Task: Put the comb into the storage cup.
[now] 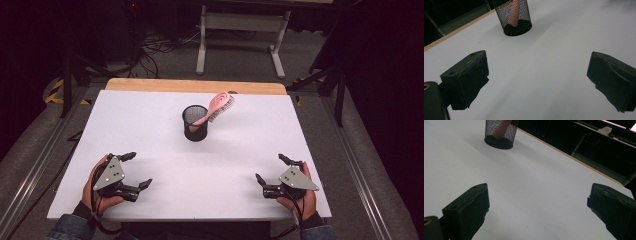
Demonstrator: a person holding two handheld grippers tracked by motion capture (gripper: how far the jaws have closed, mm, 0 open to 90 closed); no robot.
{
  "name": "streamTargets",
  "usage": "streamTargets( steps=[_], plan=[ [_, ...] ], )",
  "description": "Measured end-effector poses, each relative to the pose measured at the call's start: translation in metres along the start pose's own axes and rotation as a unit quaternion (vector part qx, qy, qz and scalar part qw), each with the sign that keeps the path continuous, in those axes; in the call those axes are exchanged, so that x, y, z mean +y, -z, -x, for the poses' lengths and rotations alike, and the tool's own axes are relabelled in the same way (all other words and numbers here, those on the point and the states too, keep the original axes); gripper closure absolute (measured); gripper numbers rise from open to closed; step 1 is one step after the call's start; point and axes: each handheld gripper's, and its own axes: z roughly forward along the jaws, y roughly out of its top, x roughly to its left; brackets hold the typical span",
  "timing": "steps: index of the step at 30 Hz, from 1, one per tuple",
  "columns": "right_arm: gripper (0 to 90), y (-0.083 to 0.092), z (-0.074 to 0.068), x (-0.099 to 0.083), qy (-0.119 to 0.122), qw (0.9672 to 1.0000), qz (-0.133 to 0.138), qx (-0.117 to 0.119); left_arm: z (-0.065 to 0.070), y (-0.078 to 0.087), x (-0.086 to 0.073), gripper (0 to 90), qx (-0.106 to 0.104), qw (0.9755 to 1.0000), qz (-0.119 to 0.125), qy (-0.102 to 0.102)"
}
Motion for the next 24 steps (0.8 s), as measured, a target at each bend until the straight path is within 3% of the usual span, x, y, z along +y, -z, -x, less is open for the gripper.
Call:
streamTargets(
  steps=[24],
  plan=[
    [4.0, -0.0034, -0.0040, 0.0008, 0.009, 0.9999, -0.002, 0.011, -0.0015, -0.0001, 0.0000, 4.7, 0.007, 1.0000, -0.001, 0.000]
  ],
)
